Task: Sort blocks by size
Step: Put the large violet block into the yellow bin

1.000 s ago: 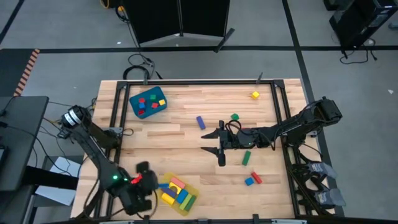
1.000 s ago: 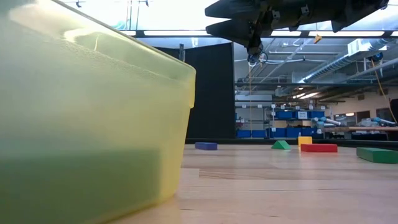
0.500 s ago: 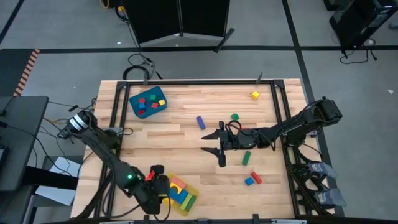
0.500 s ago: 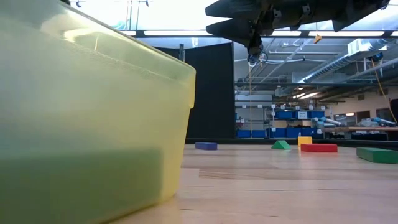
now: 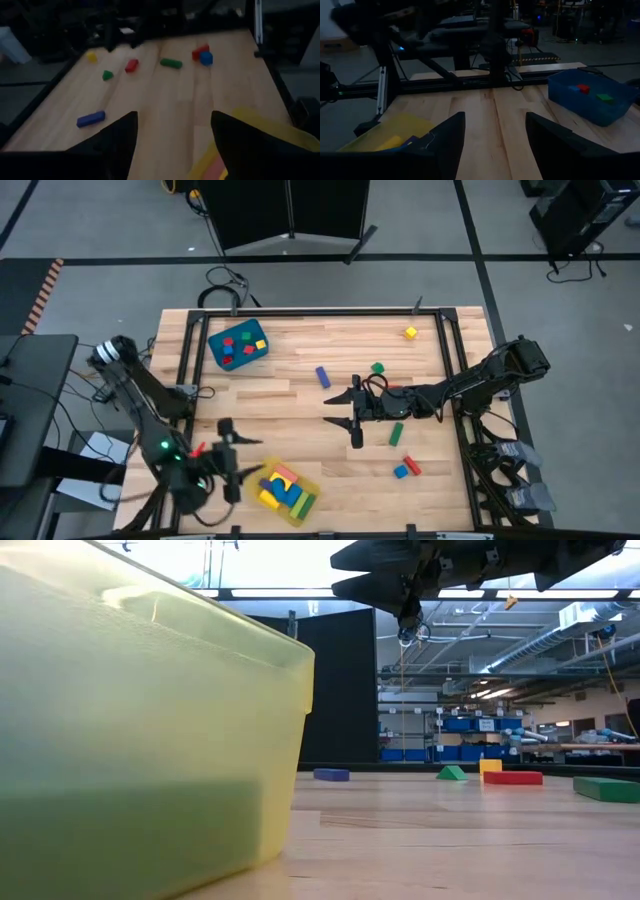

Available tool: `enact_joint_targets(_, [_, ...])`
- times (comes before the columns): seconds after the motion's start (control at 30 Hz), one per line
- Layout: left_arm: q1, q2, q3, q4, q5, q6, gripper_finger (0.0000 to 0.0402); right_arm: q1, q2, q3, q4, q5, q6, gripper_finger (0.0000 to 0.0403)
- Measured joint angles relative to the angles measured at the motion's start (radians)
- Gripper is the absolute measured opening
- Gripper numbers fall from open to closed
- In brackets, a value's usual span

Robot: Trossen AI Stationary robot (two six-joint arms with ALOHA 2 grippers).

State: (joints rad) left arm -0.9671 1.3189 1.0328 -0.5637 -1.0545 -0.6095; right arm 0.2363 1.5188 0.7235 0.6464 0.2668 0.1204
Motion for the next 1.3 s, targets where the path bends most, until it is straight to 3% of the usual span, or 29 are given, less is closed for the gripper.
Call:
enact_joint_targets(0.13, [0.011, -0.078, -0.185, 0.208, -0.052, 0.035, 0.0245, 0.0, 0.0, 0.0, -0.005, 0.0, 0.006, 0.022])
enact_joint_targets(0.23, [0.06, -0.086, -0.326, 0.453, -0.04, 0.113, 0.0238, 0.0, 0.0, 0.0, -0.028, 0.023, 0.007, 0.022])
enact_joint_targets(0.43, [0.199, -0.078, -0.515, 0.984, 0.162, 0.357, 0.0226, -0.011, 0.0, 0.0, -0.161, 0.131, 0.043, 0.0219])
enact_joint_targets(0.53, [0.272, -0.077, -0.548, 1.134, 0.272, 0.453, 0.022, -0.033, 0.0, 0.0, -0.28, 0.133, 0.098, 0.0219])
enact_joint_targets(0.7, [0.382, -0.096, -0.548, 1.179, 0.366, 0.513, 0.0217, -0.078, 0.0, 0.0, -0.429, 0.144, 0.237, 0.0219])
enact_joint_targets(0.87, [0.506, -0.213, -0.559, 1.114, 0.438, 0.503, 0.021, -0.098, 0.0, 0.0, -0.467, 0.248, 0.331, 0.0219])
enact_joint_targets(1.07, [0.663, -0.412, -0.684, 1.104, 0.548, 0.517, 0.0193, -0.147, 0.003, 0.0, -0.446, 0.265, 0.4, 0.0219])
enact_joint_targets(1.3, [0.724, -0.594, -0.81, 1.106, 0.561, 0.523, 0.0182, -0.156, 0.104, 0.035, -0.411, 0.297, 0.404, 0.0221])
